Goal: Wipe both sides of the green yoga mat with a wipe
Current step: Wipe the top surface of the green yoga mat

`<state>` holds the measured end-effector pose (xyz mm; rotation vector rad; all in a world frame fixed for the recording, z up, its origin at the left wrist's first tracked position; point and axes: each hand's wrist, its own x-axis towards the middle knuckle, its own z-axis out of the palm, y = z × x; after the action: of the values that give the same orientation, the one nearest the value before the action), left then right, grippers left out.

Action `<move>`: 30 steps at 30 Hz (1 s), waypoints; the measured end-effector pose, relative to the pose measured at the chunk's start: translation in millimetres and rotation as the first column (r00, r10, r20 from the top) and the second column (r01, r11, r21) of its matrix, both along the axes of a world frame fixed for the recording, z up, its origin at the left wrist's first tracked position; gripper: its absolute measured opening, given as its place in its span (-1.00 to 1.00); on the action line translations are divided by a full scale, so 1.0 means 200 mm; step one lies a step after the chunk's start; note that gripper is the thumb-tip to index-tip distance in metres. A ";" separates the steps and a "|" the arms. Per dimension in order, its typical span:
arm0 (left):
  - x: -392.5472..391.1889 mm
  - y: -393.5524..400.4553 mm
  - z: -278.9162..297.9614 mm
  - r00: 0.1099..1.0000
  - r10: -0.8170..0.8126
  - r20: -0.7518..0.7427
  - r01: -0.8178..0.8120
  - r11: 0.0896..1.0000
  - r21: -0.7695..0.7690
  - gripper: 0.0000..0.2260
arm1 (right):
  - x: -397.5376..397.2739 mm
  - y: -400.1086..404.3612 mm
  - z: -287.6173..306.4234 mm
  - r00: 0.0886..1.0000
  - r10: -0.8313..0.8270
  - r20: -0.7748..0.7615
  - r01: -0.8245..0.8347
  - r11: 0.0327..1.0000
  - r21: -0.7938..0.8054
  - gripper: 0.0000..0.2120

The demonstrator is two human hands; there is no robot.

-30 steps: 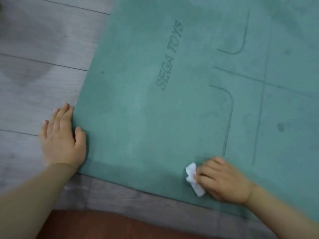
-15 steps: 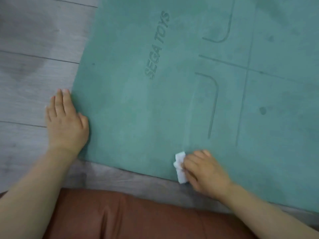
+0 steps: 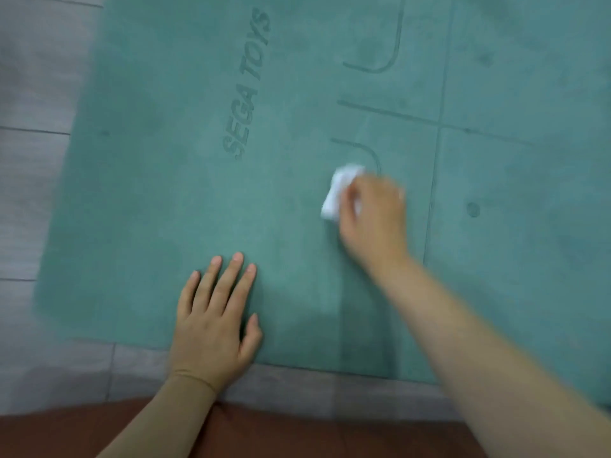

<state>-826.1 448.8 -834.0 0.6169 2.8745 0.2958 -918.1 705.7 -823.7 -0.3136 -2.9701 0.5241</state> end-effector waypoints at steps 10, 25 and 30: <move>0.00 0.00 -0.02 0.998 0.009 -0.066 -0.008 1.000 0.014 -0.39 | -0.52 0.42 0.06 0.982 0.189 0.023 -0.189 0.950 0.246 -0.83; 0.00 0.00 -0.02 0.997 0.030 -0.075 -0.029 1.000 0.005 -0.40 | -0.14 0.37 0.02 0.913 0.405 0.058 -0.408 0.892 0.195 -0.92; 0.01 0.01 -0.02 0.996 0.024 -0.083 -0.023 1.000 0.003 -0.41 | -0.35 0.40 0.02 0.998 -0.054 0.015 0.052 0.996 0.071 -0.86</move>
<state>-824.7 450.0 -837.8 0.6102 2.9635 0.2823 -987.7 786.3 -818.9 -0.3906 -2.9786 0.4121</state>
